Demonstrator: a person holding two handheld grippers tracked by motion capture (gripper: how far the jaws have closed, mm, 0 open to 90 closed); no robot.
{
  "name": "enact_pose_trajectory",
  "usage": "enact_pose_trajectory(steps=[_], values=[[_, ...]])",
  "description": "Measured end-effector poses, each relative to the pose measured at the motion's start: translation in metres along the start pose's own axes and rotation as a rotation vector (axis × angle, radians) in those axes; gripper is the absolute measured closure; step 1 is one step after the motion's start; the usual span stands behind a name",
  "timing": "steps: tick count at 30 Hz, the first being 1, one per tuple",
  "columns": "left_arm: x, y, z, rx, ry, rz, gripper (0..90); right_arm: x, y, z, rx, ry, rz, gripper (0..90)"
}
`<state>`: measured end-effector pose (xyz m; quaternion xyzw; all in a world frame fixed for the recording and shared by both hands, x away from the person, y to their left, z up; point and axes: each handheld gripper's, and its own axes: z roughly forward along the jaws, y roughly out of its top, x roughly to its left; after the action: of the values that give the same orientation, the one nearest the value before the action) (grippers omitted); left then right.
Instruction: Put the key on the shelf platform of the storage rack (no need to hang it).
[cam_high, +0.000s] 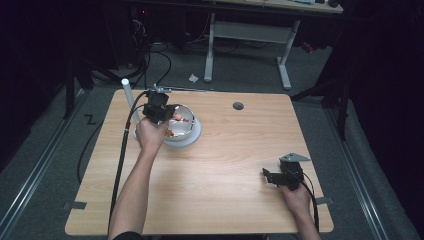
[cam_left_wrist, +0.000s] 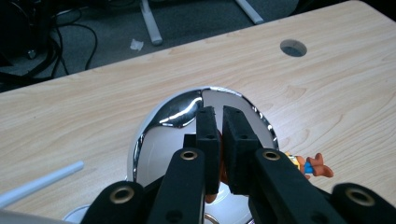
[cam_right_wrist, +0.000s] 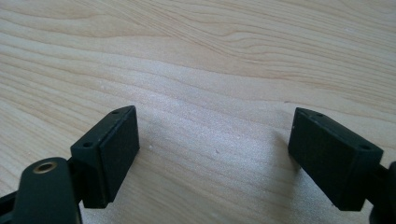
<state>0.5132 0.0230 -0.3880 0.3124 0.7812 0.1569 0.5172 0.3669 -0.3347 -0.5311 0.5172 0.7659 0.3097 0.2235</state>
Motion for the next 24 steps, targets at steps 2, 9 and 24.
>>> enact_pose_trajectory(steps=[2,9,24], values=[[0.003,0.0,0.003,-0.004,0.005,-0.004,86.0,0.0,0.0,0.0,0.0,0.0,0.0,16.2],[0.01,-0.006,0.014,-0.01,0.038,-0.001,85.9,0.0,0.0,0.0,0.0,0.0,0.0,16.2],[0.018,-0.017,0.03,0.014,0.088,-0.007,85.1,0.0,0.0,0.0,0.0,0.0,0.0,16.2]])
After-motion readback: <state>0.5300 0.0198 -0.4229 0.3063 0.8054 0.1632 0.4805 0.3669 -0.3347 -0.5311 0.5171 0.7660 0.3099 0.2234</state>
